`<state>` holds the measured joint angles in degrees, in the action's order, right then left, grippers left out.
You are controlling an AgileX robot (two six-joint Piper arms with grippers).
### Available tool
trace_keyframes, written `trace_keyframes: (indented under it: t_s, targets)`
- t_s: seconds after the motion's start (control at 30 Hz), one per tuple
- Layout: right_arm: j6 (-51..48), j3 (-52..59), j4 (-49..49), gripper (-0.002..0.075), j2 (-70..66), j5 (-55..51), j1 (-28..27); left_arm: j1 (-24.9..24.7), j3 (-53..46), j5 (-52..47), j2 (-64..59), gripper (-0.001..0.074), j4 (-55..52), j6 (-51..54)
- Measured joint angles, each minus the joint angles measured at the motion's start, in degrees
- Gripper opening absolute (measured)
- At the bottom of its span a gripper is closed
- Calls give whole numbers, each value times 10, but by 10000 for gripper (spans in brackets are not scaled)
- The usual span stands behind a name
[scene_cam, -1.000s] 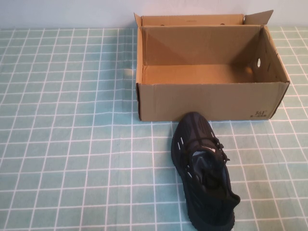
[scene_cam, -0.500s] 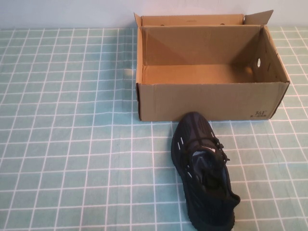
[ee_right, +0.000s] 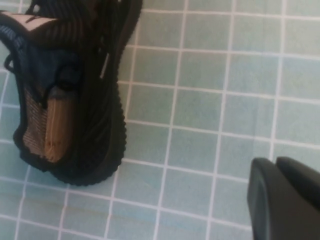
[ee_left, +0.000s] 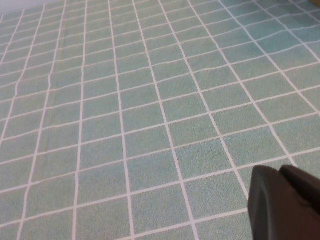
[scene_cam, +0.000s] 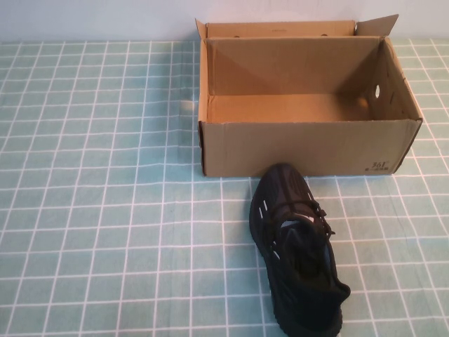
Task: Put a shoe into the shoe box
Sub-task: Pick up the shoe from the table
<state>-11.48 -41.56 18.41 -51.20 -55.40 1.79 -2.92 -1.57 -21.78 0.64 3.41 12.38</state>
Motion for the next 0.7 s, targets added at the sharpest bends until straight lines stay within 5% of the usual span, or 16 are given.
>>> trace_keyframes:
  t_s: [0.3,0.5,0.53,0.57,0.7]
  targets:
    - [-28,-150,-98,4,-175,-3,218,0,0,0,0,-3,0,0]
    - [-79,-251,-157,215,-260,-14,332,0,0,0,0,-3,0,0]
    - [-93,-265,-161,132,-272,-14,343,0,0,0,0,-3,0,0]
    - [-109,-277,-165,328,-282,-15,351,0,0,0,0,-3,0,0]
    - [-150,-305,-173,414,-320,-15,363,0,0,0,0,-3,0,0]
